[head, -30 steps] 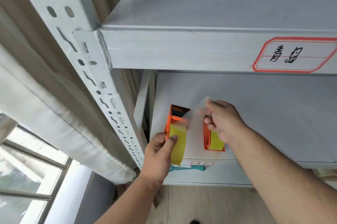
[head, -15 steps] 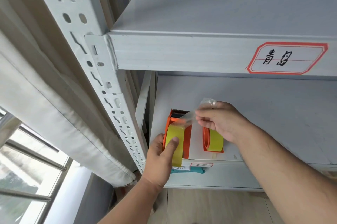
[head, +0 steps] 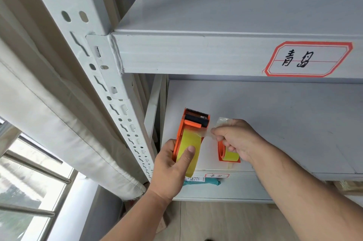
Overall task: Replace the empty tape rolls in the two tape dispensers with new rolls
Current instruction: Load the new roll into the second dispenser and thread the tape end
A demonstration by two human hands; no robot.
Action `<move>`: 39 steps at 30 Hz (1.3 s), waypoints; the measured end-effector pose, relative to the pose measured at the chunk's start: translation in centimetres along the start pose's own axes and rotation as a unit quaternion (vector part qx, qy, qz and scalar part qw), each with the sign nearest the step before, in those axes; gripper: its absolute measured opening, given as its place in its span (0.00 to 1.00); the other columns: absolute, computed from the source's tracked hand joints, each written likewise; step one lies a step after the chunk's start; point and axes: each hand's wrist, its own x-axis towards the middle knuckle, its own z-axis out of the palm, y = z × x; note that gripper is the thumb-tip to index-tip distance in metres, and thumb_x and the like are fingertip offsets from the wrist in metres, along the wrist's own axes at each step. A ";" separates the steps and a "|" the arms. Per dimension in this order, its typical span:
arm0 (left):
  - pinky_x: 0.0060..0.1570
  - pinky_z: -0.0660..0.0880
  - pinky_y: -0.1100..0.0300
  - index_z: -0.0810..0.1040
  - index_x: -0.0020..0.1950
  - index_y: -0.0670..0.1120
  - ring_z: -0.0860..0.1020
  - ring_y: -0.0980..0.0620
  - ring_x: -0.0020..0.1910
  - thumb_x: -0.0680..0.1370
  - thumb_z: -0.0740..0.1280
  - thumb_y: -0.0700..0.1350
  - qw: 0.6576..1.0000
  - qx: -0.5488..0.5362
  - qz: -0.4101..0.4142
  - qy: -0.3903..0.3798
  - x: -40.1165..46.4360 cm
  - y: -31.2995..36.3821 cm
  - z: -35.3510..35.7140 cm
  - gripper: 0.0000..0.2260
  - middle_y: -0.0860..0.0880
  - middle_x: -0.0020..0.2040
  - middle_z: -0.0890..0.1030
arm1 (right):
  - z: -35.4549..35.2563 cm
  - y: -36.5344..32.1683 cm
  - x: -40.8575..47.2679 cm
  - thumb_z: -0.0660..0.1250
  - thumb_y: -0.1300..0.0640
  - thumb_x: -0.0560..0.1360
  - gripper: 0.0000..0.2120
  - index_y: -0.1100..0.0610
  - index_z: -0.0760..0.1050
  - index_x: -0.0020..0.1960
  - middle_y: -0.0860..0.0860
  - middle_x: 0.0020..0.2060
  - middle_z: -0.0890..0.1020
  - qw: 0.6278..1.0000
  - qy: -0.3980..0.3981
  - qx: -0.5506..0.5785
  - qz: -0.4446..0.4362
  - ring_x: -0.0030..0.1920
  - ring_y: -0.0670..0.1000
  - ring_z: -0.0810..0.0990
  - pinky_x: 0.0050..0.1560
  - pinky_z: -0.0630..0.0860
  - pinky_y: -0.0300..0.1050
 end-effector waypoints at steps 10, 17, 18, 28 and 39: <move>0.44 0.85 0.57 0.76 0.56 0.40 0.88 0.50 0.46 0.78 0.73 0.53 0.999 0.022 0.014 -0.041 -0.1 0.2 -0.6 0.18 0.52 0.45 0.88 | -0.8 -2.6 0.2 0.76 0.59 0.73 0.02 0.56 0.83 0.43 0.54 0.39 0.85 0.983 0.056 -0.079 -0.158 0.43 0.55 0.84 0.48 0.80 0.49; 0.47 0.86 0.46 0.78 0.53 0.42 0.88 0.42 0.47 0.77 0.75 0.53 1.000 0.010 0.010 -0.005 0.1 -0.2 -0.8 0.16 0.43 0.48 0.88 | -1.4 -4.5 0.9 0.74 0.56 0.77 0.05 0.57 0.85 0.49 0.52 0.38 0.83 0.979 -0.012 -0.152 -0.135 0.42 0.52 0.81 0.46 0.79 0.51; 0.48 0.86 0.42 0.78 0.52 0.42 0.88 0.39 0.47 0.76 0.76 0.55 1.000 0.013 0.015 0.006 0.1 -0.3 -0.9 0.17 0.42 0.47 0.88 | -1.9 -4.7 0.9 0.73 0.55 0.78 0.06 0.57 0.85 0.51 0.52 0.39 0.82 0.977 -0.032 -0.175 -0.120 0.41 0.52 0.79 0.44 0.78 0.48; 0.48 0.82 0.32 0.80 0.49 0.47 0.84 0.32 0.47 0.69 0.77 0.61 0.999 0.017 0.030 0.024 -0.5 -1.4 -0.9 0.20 0.37 0.47 0.85 | -2.2 -5.1 1.0 0.67 0.62 0.80 0.04 0.60 0.81 0.50 0.55 0.36 0.87 0.997 -0.064 0.016 -0.034 0.35 0.50 0.84 0.36 0.78 0.42; 0.46 0.82 0.35 0.78 0.48 0.41 0.84 0.30 0.45 0.70 0.75 0.60 0.999 -0.005 0.036 0.005 -1.1 -0.5 -1.3 0.23 0.35 0.44 0.85 | -3.5 -6.7 1.1 0.72 0.59 0.79 0.02 0.57 0.83 0.50 0.53 0.36 0.88 0.981 -0.177 0.082 0.021 0.35 0.46 0.84 0.31 0.79 0.35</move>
